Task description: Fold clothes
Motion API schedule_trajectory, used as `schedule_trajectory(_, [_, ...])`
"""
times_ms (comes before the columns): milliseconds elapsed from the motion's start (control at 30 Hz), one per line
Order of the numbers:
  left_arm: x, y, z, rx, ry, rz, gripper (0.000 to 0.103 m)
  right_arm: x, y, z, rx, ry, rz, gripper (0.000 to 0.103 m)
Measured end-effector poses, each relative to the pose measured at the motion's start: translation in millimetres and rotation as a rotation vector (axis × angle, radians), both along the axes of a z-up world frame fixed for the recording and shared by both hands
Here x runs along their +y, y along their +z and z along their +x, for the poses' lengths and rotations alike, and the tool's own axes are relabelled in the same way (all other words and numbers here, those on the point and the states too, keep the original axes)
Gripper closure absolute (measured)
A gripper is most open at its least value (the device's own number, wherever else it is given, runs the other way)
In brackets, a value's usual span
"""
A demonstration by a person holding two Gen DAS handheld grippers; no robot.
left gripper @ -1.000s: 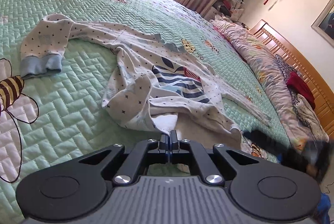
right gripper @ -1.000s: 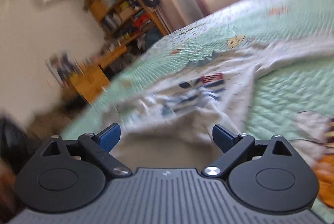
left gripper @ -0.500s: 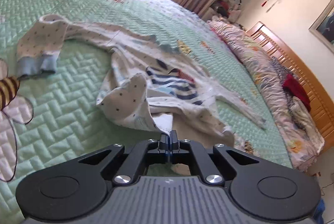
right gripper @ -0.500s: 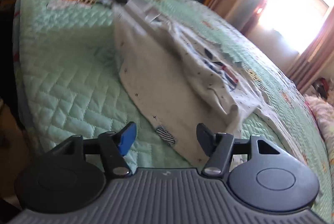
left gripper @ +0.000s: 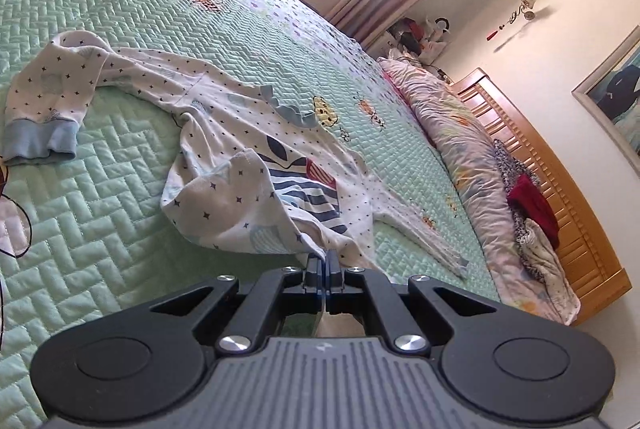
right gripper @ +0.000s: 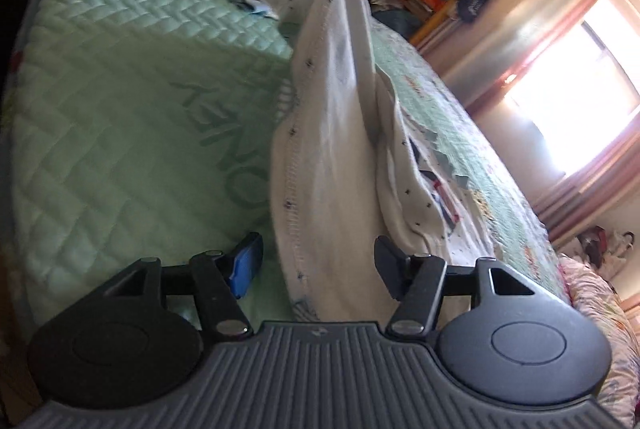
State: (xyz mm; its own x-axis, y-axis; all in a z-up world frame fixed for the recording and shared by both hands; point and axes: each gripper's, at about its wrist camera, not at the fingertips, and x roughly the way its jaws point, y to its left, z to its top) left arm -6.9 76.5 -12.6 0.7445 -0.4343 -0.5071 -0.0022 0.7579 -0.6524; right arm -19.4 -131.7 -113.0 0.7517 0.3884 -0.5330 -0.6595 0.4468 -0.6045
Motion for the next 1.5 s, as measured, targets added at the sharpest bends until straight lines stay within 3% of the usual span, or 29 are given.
schedule_trajectory(67, [1,0,0,0.000,0.009,0.004,0.103,0,-2,3,-0.029,-0.017,0.002,0.042])
schedule_trajectory(133, [3,-1,-1,0.001,0.019,0.010,0.103,-1,-4,6,-0.055,-0.042,0.007,0.059])
schedule_trajectory(167, [4,-3,-2,0.006,0.025,0.018,0.103,-2,-5,8,-0.067,-0.056,0.010,0.083])
schedule_trajectory(200, [5,-5,-4,0.013,0.032,0.027,0.103,-5,-5,10,-0.070,-0.072,0.028,0.100])
schedule_trajectory(467, [0,-32,-25,0.096,0.004,0.095,0.103,-33,25,3,-0.105,-0.167,0.188,0.100])
schedule_trajectory(800, [-18,-70,-52,0.183,-0.072,0.169,0.103,-47,7,-14,-0.004,-0.223,0.169,0.102])
schedule_trajectory(900, [-24,-71,-54,0.175,-0.083,0.214,0.102,-50,-4,-24,0.024,-0.243,0.169,0.102])
schedule_trajectory(1033, [-31,-70,-57,0.163,-0.080,0.294,0.091,-51,-16,-34,0.049,-0.272,0.175,0.102])
schedule_trajectory(1267, [-30,-69,-62,0.168,-0.056,0.339,0.085,-51,-21,-44,0.045,-0.290,0.177,0.102])
schedule_trajectory(1433, [-33,-60,-60,0.122,-0.035,0.396,0.082,-50,-24,-47,0.033,-0.280,0.155,0.102])
schedule_trajectory(1500, [-35,-56,-56,0.098,-0.021,0.426,0.075,-50,-26,-47,0.033,-0.279,0.154,0.102])
